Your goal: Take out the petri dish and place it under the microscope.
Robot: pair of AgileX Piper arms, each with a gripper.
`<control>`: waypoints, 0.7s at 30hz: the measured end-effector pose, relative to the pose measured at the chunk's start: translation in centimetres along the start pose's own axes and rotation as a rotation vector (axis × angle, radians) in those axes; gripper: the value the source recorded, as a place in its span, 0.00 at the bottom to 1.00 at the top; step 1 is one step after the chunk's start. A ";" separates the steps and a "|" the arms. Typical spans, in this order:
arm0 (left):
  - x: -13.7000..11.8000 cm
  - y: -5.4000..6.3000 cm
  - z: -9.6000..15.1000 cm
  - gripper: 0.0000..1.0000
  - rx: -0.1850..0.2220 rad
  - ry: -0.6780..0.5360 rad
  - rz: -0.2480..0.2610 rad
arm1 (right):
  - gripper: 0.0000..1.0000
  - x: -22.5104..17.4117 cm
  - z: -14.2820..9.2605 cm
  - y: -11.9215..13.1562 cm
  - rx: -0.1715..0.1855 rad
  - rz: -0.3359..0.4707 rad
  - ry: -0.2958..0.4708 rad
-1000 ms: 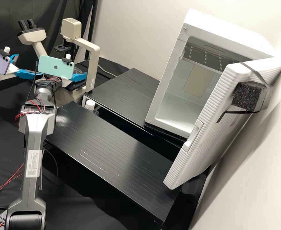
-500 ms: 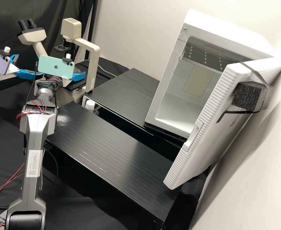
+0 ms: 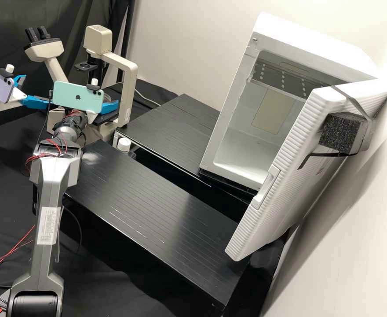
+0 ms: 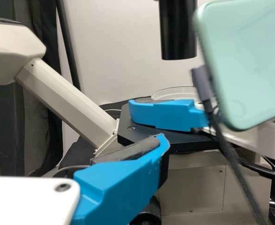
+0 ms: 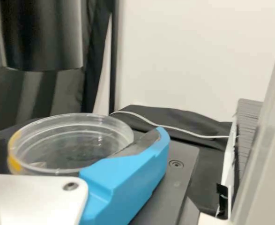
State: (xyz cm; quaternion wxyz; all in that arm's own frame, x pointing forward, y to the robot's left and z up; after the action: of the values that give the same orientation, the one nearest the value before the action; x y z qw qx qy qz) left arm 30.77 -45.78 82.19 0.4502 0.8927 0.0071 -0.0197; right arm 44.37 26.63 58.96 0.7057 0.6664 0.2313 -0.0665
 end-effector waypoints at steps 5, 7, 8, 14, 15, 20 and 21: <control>0.0 0.0 0.0 1.00 0.000 0.000 0.000 | 1.00 -2.2 0.0 0.5 -0.004 -0.006 0.062; 0.0 0.0 0.0 1.00 0.000 0.000 0.000 | 1.00 -3.7 -0.1 1.4 -0.005 0.017 0.098; 0.0 0.0 0.0 1.00 0.000 0.000 0.000 | 1.00 -4.4 -0.1 1.6 0.002 0.019 0.103; 0.0 0.0 0.0 1.00 0.000 0.000 0.000 | 1.00 -8.8 1.1 2.9 0.032 0.094 0.123; 0.0 0.0 0.0 1.00 0.000 0.000 0.000 | 1.00 -9.6 1.2 3.1 0.025 0.106 0.135; 0.0 0.0 0.0 1.00 0.000 0.000 0.000 | 1.00 -13.6 2.0 3.5 0.005 0.181 0.184; 0.0 0.0 0.0 1.00 0.000 0.000 0.000 | 1.00 -14.4 2.0 3.8 0.004 0.207 0.199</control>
State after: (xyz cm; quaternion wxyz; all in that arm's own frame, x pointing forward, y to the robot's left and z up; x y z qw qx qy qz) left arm 30.77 -45.78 82.19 0.4502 0.8927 0.0071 -0.0197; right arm 33.68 21.99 68.40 0.6809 0.6915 0.2301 0.0726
